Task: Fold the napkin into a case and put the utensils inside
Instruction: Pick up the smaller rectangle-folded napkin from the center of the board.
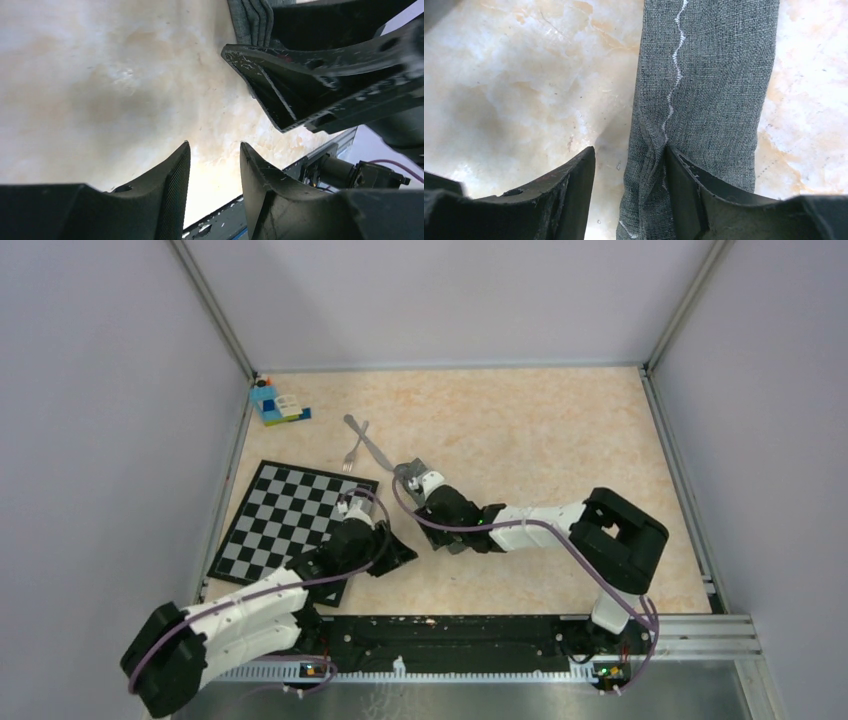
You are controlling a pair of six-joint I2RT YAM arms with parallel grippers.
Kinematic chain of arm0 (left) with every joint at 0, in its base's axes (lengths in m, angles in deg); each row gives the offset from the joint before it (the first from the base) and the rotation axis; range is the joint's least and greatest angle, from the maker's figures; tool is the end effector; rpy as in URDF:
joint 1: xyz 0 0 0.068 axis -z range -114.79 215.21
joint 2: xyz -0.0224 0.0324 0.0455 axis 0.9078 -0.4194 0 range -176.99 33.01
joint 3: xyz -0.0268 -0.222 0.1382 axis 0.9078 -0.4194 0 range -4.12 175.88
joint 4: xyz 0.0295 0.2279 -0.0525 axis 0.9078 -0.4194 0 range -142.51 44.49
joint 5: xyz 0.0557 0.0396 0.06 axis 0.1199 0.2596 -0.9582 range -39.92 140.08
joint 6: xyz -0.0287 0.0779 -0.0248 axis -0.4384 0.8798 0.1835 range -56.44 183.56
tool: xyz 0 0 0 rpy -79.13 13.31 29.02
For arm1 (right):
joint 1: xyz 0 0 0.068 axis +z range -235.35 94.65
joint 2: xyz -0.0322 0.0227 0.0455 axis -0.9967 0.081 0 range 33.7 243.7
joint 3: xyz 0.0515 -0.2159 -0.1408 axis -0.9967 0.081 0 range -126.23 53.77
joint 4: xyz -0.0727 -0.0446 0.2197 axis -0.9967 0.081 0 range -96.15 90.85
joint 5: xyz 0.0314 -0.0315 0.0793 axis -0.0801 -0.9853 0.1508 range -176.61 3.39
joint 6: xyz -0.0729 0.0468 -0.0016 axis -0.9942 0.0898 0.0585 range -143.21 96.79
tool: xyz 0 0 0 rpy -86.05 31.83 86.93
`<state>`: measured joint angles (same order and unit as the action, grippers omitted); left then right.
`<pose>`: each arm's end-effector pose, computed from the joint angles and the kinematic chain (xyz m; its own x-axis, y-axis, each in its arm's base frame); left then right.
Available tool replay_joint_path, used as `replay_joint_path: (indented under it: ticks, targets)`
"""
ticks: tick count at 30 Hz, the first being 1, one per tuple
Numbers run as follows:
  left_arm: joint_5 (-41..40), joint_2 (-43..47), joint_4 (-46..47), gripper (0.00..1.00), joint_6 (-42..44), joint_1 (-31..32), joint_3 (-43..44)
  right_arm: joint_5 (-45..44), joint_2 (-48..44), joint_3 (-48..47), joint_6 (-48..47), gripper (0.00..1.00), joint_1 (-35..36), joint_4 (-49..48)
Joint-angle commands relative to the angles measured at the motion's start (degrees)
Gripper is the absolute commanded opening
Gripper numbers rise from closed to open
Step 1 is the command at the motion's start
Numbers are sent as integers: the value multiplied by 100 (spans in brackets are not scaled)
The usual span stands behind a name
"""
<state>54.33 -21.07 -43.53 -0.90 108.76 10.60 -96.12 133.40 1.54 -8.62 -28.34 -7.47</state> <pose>0.1386 -0.1396 0.1362 -0.8482 -0.4352 -0.3020 -0.0824 0.6716 -0.7363 0.2051 0.2929 0.1361 -0.5725 -0.4260 -0.7006 -0.6415 0.7649 0.0591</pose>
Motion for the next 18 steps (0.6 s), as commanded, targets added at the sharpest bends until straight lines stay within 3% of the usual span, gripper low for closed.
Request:
replay_joint_path:
  ticks: [1,6,12,14,18]
  targets:
    - [-1048,1092,-1847,47,5,-22,66,-1334,462,82,-239,53,378,577]
    - [-1652,2118,-2809,48,-118,-22,207,-2497,833,17,-105,38,774,717]
    - [-1976,2690,-3310,48,-76,-21,471,-2984,1026,-93,-35,2,849,778]
    - [-2050,2750,-3377,45,-36,-16,540,-2906,887,-181,-77,0,854,835]
    - [-2132,2750,-3431,45,19,-20,623,-1620,160,-255,-26,0,768,754]
